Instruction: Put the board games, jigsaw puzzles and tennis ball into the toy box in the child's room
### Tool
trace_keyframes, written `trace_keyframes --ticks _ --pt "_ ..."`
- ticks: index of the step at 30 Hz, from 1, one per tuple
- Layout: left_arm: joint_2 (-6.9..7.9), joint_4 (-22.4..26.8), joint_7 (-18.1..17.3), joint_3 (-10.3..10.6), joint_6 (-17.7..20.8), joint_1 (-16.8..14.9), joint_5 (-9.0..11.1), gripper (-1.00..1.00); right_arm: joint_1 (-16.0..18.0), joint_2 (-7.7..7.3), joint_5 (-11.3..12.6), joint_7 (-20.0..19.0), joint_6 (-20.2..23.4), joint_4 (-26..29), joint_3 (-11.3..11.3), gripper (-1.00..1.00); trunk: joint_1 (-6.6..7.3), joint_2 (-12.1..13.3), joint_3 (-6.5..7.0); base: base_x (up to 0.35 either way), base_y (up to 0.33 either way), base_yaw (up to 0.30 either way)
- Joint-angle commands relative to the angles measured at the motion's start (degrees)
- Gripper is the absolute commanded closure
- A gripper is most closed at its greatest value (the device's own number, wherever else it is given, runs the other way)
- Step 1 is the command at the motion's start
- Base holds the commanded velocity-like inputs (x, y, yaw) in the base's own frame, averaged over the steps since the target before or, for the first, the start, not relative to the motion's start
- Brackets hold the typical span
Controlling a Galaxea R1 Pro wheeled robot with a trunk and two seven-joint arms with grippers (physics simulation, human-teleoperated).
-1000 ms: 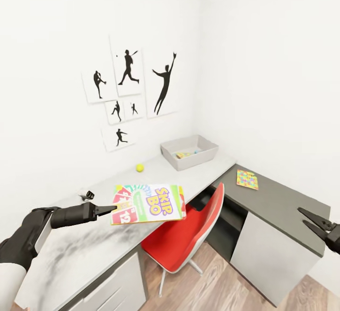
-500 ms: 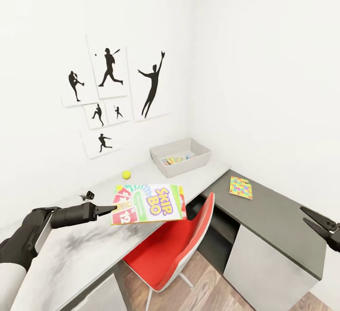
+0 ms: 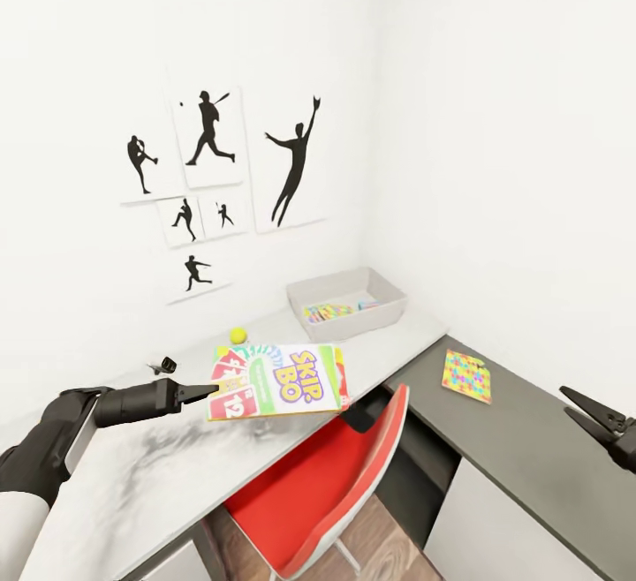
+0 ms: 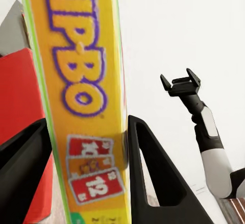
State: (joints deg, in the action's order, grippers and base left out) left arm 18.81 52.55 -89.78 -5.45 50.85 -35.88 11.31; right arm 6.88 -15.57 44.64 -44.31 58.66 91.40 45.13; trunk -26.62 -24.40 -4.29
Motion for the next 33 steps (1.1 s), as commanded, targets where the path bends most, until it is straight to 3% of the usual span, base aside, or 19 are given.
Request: trace_keyframes --ticks 1,8,25,33 --pt "0.00 0.0 -0.2 0.0 0.6 -0.1 0.1 1.00 0.1 0.00 -0.2 -0.3 0.2 0.0 0.1 -1.00 -0.04 -0.1 -0.09 0.036 -0.018 0.265" --pt "0.00 0.0 -0.2 0.1 0.6 -0.1 0.1 1.00 0.1 0.02 -0.2 -0.6 0.3 0.0 0.2 -1.00 -0.04 -0.1 0.09 0.046 -0.041 0.223" --pt "0.00 0.0 -0.2 0.1 0.5 -0.1 0.2 1.00 0.1 0.05 -0.2 -1.5 0.3 0.0 0.1 -1.00 -0.04 -0.1 0.10 0.085 -0.049 0.006" --pt "-0.24 0.0 -0.2 0.0 0.5 -0.1 0.1 1.00 0.1 0.02 -0.2 -1.5 0.2 0.0 0.1 -1.00 -0.04 -0.1 0.18 0.200 -0.169 0.055"
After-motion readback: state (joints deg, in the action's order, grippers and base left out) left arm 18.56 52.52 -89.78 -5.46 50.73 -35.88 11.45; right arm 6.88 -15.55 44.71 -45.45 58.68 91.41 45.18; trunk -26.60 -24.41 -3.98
